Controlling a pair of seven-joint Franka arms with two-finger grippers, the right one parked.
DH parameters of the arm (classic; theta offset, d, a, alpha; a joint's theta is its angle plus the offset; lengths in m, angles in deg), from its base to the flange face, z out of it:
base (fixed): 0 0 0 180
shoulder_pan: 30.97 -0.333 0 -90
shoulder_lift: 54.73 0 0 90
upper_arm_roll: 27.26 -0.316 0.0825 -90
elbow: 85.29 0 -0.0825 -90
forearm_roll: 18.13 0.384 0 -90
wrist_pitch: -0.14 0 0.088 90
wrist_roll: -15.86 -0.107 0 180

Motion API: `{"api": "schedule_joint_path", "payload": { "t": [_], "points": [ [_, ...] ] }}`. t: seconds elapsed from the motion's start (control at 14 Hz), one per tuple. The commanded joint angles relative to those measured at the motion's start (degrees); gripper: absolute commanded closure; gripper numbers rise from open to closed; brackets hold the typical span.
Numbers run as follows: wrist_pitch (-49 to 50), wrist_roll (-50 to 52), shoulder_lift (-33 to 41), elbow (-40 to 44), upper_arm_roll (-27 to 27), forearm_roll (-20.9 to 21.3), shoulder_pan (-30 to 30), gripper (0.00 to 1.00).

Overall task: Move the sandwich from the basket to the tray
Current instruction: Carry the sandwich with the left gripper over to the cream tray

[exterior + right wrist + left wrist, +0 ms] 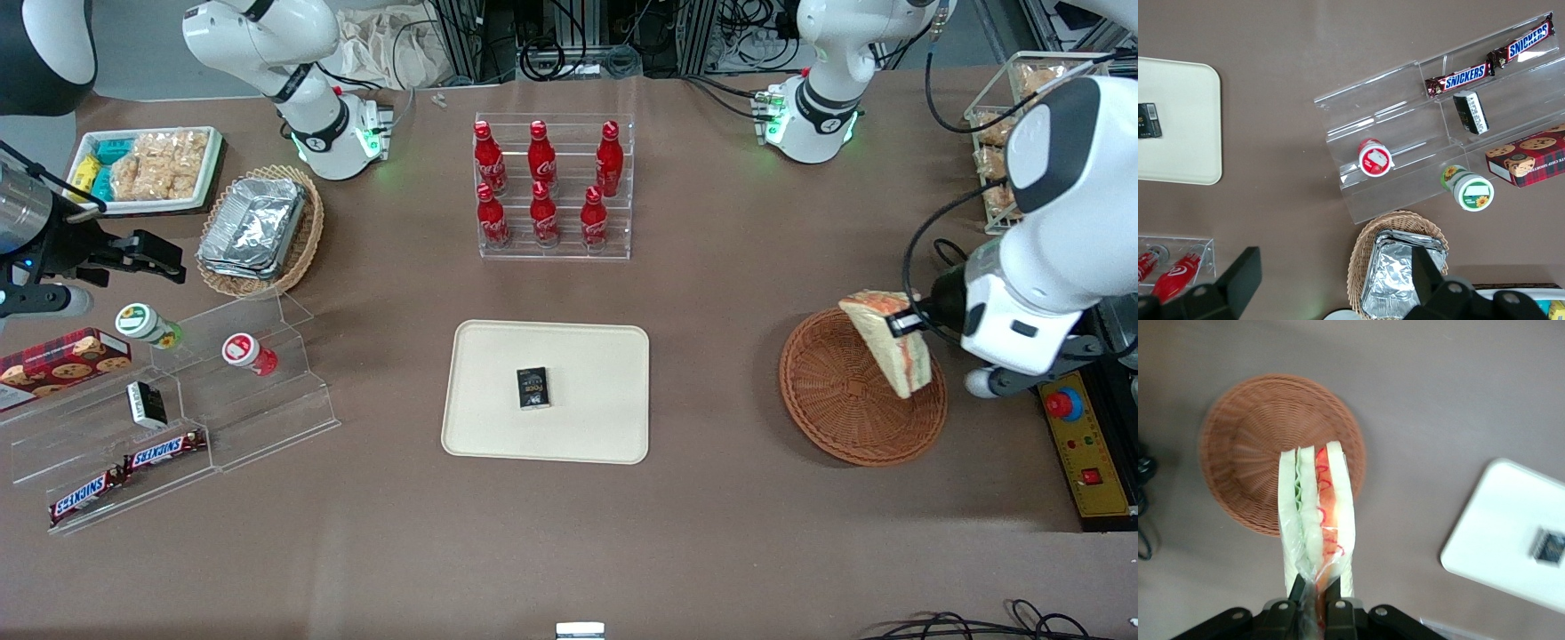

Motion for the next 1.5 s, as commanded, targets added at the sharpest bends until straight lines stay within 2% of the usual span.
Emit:
{"api": "schedule_joint_path", "payload": {
  "t": [0.0,0.21,0.43,0.64,0.86,1.14,1.43],
  "points": [
    [0.56,-2.09,-1.23,1.11,6.99,0.16,-0.04,1.00],
    [-6.53,-2.53,-4.65,0.93,10.88,0.61,2.41,1.00],
    [-12.87,-1.83,-10.71,1.02,10.98,5.96,8.73,1.00],
    [-17.97,-1.83,-16.51,1.02,10.98,10.18,12.17,1.00],
    [-25.25,-1.22,-22.40,1.11,10.80,11.42,15.69,1.00],
    [-28.27,-1.30,-26.88,0.75,10.80,11.42,16.75,1.00],
    [-31.17,-0.95,-30.49,0.67,10.80,14.67,17.02,1.00]
  ]
}}
